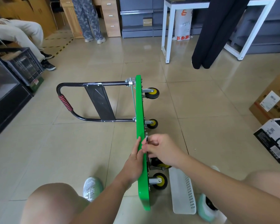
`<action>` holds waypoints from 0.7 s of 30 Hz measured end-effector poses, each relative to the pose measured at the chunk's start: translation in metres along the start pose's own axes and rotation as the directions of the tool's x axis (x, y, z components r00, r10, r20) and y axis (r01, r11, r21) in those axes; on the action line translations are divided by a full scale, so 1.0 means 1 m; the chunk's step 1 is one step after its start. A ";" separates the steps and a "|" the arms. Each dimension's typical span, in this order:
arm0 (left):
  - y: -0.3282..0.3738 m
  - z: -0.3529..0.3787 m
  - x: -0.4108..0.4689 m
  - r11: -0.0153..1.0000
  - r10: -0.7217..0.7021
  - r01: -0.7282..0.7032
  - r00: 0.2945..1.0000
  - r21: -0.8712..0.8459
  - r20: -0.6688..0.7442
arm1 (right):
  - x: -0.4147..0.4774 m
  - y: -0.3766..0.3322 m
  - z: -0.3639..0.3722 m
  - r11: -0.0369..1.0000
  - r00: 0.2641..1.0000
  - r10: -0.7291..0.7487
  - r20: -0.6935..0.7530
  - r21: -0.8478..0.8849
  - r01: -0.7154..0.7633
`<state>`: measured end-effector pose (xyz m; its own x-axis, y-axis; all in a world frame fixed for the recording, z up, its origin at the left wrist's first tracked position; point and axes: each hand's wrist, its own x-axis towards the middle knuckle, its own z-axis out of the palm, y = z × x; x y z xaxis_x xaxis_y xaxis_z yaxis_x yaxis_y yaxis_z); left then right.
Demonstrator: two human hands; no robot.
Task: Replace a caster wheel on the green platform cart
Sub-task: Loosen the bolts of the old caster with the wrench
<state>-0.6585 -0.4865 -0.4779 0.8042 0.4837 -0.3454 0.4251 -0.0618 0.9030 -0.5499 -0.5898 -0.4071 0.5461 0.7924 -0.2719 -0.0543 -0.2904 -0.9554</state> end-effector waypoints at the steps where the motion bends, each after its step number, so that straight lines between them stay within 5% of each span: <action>1: 0.000 0.000 -0.001 1.000 0.004 -0.004 1.000 -0.017 0.003 | -0.002 0.004 0.003 1.000 1.000 0.005 0.002 0.004 -0.005; 7: -0.006 0.000 0.002 0.998 0.018 -0.018 1.000 0.056 -0.001 | -0.010 0.015 0.001 0.992 0.997 -0.002 -0.074 0.126 0.012; 21: 0.000 -0.001 -0.001 0.990 0.057 -0.059 0.998 0.127 0.022 | -0.068 0.053 0.035 0.969 0.964 -0.244 -0.103 -0.075 0.237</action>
<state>-0.6599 -0.4865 -0.4776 0.8358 0.4605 -0.2989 0.4260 -0.2006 0.8822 -0.6192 -0.6405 -0.4429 0.6256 0.7799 -0.0177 0.1395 -0.1342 -0.9811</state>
